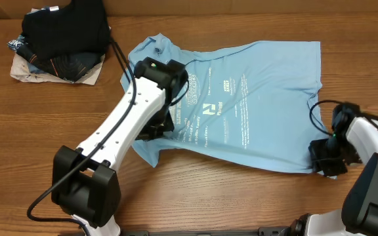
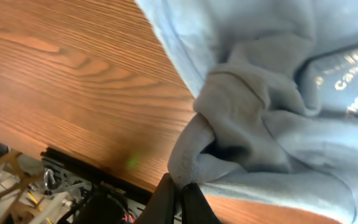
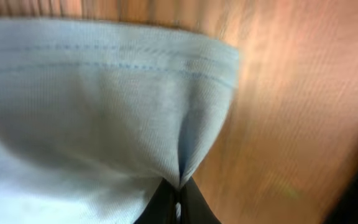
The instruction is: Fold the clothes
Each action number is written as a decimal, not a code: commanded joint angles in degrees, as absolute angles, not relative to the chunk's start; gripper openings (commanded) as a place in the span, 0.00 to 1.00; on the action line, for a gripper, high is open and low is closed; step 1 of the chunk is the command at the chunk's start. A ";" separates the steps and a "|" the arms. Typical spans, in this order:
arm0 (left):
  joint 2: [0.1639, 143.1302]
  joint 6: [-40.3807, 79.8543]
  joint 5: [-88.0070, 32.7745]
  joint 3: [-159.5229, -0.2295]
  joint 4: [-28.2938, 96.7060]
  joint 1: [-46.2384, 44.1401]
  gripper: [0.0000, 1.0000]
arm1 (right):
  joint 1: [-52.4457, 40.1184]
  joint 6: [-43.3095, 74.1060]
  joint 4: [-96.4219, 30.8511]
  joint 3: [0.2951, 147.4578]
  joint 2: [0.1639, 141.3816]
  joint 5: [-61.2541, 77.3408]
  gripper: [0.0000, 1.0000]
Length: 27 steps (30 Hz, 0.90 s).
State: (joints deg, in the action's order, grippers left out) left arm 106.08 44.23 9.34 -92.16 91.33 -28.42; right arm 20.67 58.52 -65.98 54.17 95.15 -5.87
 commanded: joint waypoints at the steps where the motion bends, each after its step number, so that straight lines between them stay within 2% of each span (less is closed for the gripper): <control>1: 105.45 41.54 8.03 -91.66 91.66 -31.16 0.04 | 21.80 61.73 -68.40 60.29 95.39 -12.82 0.04; 12: 105.49 40.21 9.52 -91.57 91.00 -34.15 0.06 | 21.89 58.50 -67.99 67.79 95.39 -12.58 0.04; 27: 105.65 38.09 13.85 -90.45 79.55 -34.11 0.05 | 21.80 58.08 -54.28 67.79 95.42 -3.53 0.04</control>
